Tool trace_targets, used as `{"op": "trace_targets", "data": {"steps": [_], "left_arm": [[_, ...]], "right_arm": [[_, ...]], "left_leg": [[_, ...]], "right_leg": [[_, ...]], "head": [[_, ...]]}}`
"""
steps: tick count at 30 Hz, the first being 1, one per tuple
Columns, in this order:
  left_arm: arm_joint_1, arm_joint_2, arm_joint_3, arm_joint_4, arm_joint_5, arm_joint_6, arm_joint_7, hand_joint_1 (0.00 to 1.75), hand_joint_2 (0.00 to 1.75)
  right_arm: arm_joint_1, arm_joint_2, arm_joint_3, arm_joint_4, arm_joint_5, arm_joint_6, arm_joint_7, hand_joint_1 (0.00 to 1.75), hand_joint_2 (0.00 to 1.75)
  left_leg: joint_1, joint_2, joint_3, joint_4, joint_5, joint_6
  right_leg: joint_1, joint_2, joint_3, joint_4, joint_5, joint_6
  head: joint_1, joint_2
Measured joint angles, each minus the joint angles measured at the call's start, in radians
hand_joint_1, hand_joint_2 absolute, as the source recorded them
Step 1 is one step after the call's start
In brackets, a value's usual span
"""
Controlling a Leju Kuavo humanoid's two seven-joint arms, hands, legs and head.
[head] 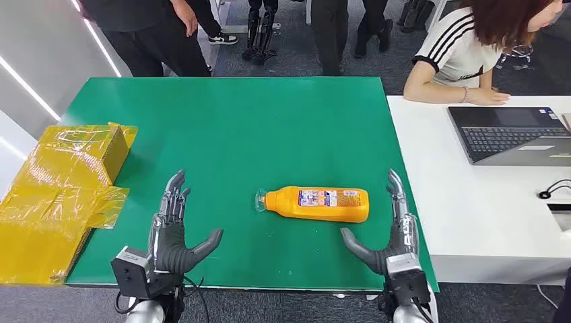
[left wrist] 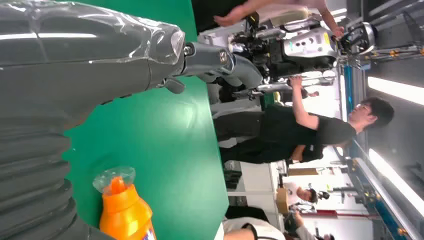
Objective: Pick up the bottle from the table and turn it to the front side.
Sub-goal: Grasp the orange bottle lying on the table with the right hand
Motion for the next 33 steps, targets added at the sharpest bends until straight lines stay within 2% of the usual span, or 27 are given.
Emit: {"op": "trace_targets", "data": {"steps": [4, 6, 10, 15, 19, 20, 25, 29, 33], "left_arm": [[-0.010, 0.000, -0.010, 0.009, -0.002, -0.005, 0.000, 0.00, 1.75], [-0.021, -0.001, -0.016, 0.018, -0.003, -0.012, 0.000, 0.00, 1.75], [-0.048, -0.003, -0.029, 0.039, -0.001, -0.037, 0.008, 0.00, 1.75], [-0.055, -0.004, -0.032, 0.044, 0.000, -0.044, 0.010, 0.00, 1.75], [-0.101, -0.006, -0.045, 0.075, 0.004, -0.090, 0.039, 0.00, 1.75], [-0.107, -0.006, -0.045, 0.078, 0.009, -0.100, 0.049, 0.00, 1.75], [-0.125, -0.005, -0.045, 0.088, 0.035, -0.157, 0.093, 0.00, 1.75], [-0.134, -0.004, -0.045, 0.101, 0.058, -0.192, 0.114, 0.00, 1.75], [-0.168, -0.005, -0.044, 0.132, 0.138, -0.260, 0.160, 0.00, 1.75]], "right_arm": [[-0.066, -0.024, -0.008, 0.042, 0.128, 0.011, 0.061, 0.00, 1.75], [-0.126, -0.039, -0.008, 0.088, 0.182, 0.052, 0.113, 0.00, 1.75], [-0.257, -0.052, -0.001, 0.206, 0.210, 0.183, 0.189, 0.00, 1.75], [-0.289, -0.053, 0.003, 0.238, 0.223, 0.202, 0.202, 0.00, 1.75], [-0.522, -0.053, 0.104, 0.519, 0.355, 0.381, 0.322, 0.00, 1.75], [-0.555, -0.053, 0.124, 0.563, 0.372, 0.411, 0.337, 0.00, 1.75], [-0.672, -0.054, 0.213, 0.738, 0.426, 0.533, 0.369, 0.00, 1.75], [-0.727, -0.055, 0.266, 0.833, 0.440, 0.593, 0.379, 0.00, 1.75], [-0.780, -0.058, 0.317, 0.904, 0.438, 0.698, 0.388, 0.00, 1.75]], "left_leg": [[0.000, 0.000, 0.000, 0.000, 0.000, 0.000], [0.000, 0.001, 0.000, 0.000, 0.001, 0.000], [0.000, 0.001, 0.000, 0.000, 0.002, 0.001], [0.000, 0.001, 0.000, 0.000, 0.002, 0.000], [0.000, 0.001, 0.000, 0.000, 0.003, 0.000], [0.000, 0.000, 0.000, 0.000, 0.003, 0.000], [0.000, 0.000, 0.000, 0.001, 0.003, 0.000], [0.000, 0.000, 0.000, 0.001, 0.003, 0.000], [0.000, 0.000, 0.000, 0.001, 0.003, 0.001]], "right_leg": [[0.000, 0.000, 0.000, 0.000, 0.000, 0.000], [0.000, 0.001, 0.000, 0.000, 0.001, 0.000], [0.000, 0.001, 0.000, 0.000, 0.002, 0.000], [0.000, 0.001, 0.000, 0.000, 0.002, 0.000], [0.000, 0.000, 0.000, 0.001, 0.003, 0.000], [0.000, 0.000, 0.000, 0.001, 0.003, 0.000], [0.000, 0.000, 0.000, 0.001, 0.003, 0.000], [0.000, 0.000, 0.000, 0.000, 0.003, 0.000], [0.000, 0.000, 0.000, 0.001, 0.003, 0.000]], "head": [[0.000, 0.000], [0.000, 0.000], [0.000, 0.000], [0.000, 0.000], [0.000, 0.000], [0.000, 0.000], [0.000, 0.000], [0.000, 0.000], [0.000, 0.000]]}}
